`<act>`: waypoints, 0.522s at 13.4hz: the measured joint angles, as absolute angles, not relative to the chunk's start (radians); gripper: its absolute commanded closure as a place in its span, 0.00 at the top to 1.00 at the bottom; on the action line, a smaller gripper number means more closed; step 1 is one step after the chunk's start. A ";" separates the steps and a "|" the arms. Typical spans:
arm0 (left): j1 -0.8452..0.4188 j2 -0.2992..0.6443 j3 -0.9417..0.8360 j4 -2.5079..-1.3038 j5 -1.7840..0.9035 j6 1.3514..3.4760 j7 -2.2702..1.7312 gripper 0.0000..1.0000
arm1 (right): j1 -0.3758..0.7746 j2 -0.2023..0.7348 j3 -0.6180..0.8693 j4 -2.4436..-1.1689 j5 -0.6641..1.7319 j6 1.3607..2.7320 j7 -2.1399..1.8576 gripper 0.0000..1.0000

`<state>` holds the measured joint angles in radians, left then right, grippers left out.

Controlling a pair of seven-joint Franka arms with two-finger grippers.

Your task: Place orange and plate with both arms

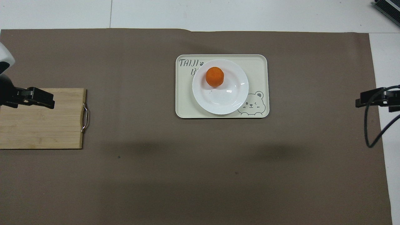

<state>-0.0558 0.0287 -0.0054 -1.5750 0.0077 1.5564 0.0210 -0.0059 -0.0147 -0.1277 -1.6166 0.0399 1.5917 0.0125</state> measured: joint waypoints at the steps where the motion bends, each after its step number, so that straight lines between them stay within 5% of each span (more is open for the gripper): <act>1: -0.056 0.029 -0.005 -1.575 0.008 1.556 0.021 1.00 | -0.006 -0.024 -0.127 -1.581 0.040 1.556 0.012 1.00; 7: -0.056 0.029 -0.005 -1.575 0.008 1.556 0.021 1.00 | -0.004 -0.049 -0.114 -1.508 0.010 1.515 0.012 1.00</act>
